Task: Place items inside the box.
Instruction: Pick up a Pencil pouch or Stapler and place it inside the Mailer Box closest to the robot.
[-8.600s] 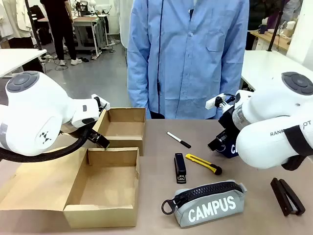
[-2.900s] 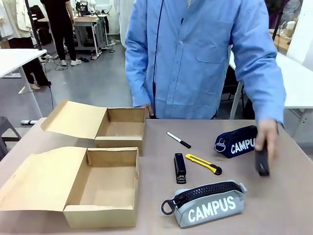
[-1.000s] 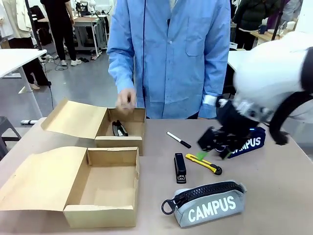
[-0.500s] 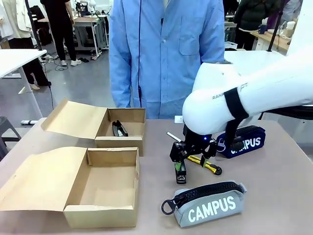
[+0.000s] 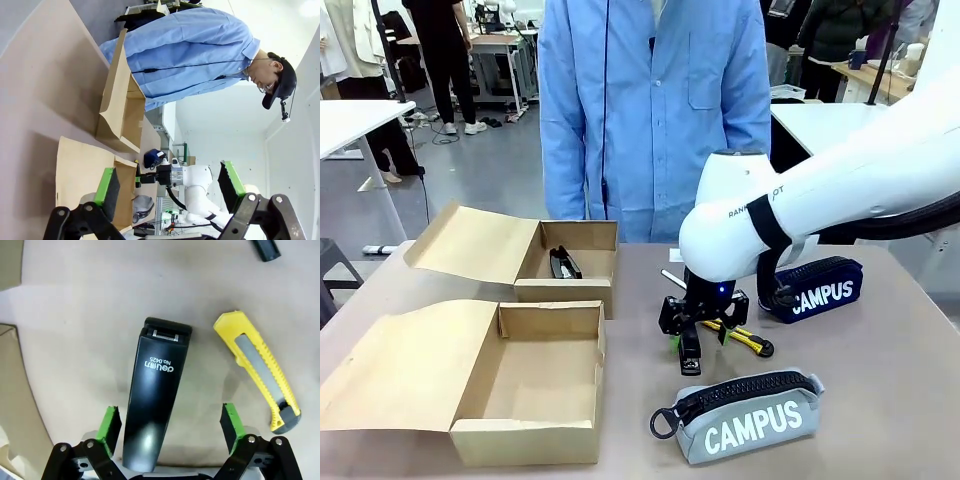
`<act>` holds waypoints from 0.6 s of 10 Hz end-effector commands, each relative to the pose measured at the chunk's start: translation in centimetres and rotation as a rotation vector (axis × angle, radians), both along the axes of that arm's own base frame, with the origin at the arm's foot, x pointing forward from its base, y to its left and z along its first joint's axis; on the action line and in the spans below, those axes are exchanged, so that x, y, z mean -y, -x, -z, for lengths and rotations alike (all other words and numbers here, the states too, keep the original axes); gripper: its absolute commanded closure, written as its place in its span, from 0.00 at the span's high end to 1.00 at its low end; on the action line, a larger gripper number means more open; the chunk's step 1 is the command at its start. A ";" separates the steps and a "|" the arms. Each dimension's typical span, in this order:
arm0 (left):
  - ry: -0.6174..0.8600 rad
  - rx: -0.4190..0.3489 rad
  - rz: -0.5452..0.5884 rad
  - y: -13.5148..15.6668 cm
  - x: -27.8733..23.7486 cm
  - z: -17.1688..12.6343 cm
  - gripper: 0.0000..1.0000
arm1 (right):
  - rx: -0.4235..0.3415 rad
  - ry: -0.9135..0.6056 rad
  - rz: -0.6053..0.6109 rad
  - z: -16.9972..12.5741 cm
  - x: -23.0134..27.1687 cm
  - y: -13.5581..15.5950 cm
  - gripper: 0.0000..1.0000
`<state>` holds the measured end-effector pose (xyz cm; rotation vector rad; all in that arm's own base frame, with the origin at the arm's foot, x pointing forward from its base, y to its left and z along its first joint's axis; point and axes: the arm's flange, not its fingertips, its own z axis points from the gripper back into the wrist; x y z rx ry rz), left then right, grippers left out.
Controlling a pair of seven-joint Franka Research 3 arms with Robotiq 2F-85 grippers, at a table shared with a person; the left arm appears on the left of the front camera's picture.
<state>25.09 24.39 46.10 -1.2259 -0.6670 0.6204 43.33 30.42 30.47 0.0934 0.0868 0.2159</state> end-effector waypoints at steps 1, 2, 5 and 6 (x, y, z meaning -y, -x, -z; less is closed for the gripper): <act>0.003 0.032 0.002 0.0 0.0 0.0 1.00 | 0.036 0.033 0.027 0.2 -1.1 -0.1 1.00; 0.003 0.032 0.002 0.0 0.0 0.0 1.00 | 0.060 0.047 0.018 0.2 -1.2 0.0 1.00; 0.003 0.032 0.002 0.0 0.0 0.0 1.00 | 0.051 0.063 0.007 0.2 -1.2 0.2 0.00; 0.003 0.032 0.002 0.0 0.0 0.0 1.00 | 0.062 0.066 0.002 0.0 -1.2 0.4 0.38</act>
